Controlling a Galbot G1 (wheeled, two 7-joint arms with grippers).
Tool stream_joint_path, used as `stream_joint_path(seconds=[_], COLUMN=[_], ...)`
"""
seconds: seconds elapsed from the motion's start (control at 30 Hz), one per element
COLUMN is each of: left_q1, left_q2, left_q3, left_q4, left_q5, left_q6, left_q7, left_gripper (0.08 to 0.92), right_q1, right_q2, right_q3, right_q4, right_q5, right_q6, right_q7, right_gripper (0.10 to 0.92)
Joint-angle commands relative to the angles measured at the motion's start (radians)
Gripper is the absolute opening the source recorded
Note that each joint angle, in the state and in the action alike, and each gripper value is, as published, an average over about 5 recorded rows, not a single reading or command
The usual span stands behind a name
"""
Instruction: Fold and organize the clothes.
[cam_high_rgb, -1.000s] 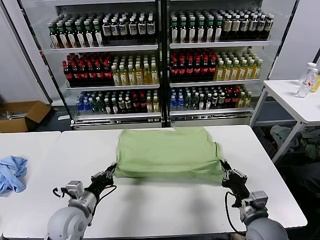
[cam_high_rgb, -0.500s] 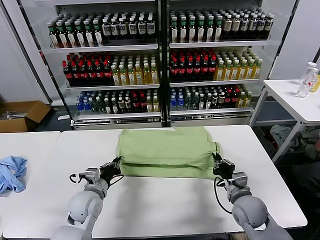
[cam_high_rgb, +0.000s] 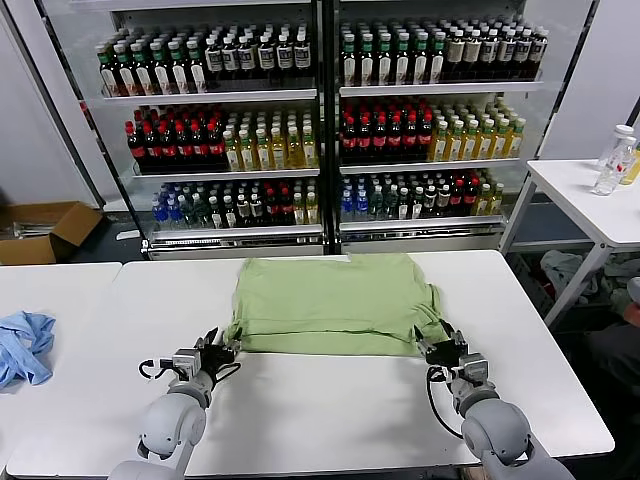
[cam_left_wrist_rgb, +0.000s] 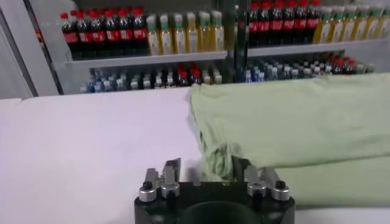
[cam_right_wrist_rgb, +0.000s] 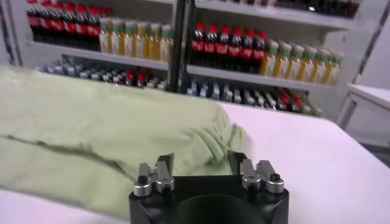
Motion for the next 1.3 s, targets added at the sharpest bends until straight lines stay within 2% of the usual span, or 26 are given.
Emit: stream_joint_path(seconds=[0.03, 0.13, 0.43, 0.57, 0.73, 0.87, 1.1, 1.3], left_q1=[-0.004, 0.007, 0.050, 0.068, 0.116, 0.241, 0.548, 0.791], left_q2=[0.003, 0.007, 0.020, 0.025, 0.029, 0.030, 0.008, -0.022], left_q3=[0.018, 0.022, 0.012, -0.004, -0.037, -0.066, -0.145, -0.144], left_q4=[0.030, 0.010, -0.034, -0.038, -0.073, -0.198, -0.497, -0.666], left_q5=[0.008, -0.004, -0.088, -0.143, -0.208, -0.192, -0.106, 0.029], left_q6=[0.059, 0.059, 0.059, 0.060, 0.071, 0.072, 0.066, 0.062], left_q7=[-0.002, 0.015, 0.078, 0.092, 0.088, 0.074, 0.043, 0.012], left_gripper=[0.660, 0.652, 0.419, 0.280, 0.145, 0.097, 0.097, 0.097], right_q1=[-0.007, -0.009, -0.048, -0.072, -0.100, -0.212, -0.534, -0.746], right_q2=[0.009, 0.012, -0.019, -0.046, -0.086, -0.131, -0.132, -0.104], right_q3=[-0.015, -0.024, -0.016, 0.001, 0.017, 0.067, 0.245, 0.321], right_q4=[-0.047, -0.038, 0.004, 0.020, 0.051, 0.161, 0.410, 0.542], right_q5=[0.014, 0.059, 0.106, 0.105, 0.110, 0.103, 0.014, -0.097], right_q6=[-0.050, -0.062, -0.024, 0.007, 0.021, 0.028, 0.048, 0.049], right_q7=[0.003, 0.005, -0.018, -0.038, -0.053, -0.061, -0.069, -0.072], right_gripper=[0.785, 0.751, 0.514, 0.393, 0.246, 0.169, 0.162, 0.162])
